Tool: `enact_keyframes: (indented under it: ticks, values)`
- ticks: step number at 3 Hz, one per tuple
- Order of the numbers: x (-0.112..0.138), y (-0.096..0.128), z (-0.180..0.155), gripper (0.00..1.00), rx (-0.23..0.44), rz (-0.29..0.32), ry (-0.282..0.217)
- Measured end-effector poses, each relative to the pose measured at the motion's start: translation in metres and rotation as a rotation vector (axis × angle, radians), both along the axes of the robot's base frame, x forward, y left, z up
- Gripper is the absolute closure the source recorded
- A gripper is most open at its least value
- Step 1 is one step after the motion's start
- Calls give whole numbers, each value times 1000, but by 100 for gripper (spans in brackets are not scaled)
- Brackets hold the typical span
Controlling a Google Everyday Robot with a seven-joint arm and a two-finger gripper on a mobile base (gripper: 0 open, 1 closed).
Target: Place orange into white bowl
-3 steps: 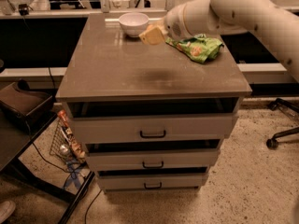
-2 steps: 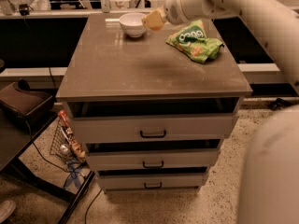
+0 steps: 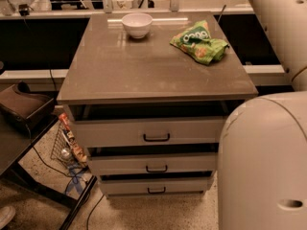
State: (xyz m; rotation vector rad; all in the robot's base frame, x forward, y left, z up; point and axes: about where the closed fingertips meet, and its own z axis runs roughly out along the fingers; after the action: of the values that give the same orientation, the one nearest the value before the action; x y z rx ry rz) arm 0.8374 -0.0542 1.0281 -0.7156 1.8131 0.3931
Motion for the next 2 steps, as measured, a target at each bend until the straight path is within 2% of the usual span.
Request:
enact_keyframes:
  ticks: [1, 2]
  values:
    - [0, 1, 0, 100, 0, 2, 1]
    - [19, 12, -7, 100, -12, -28, -28]
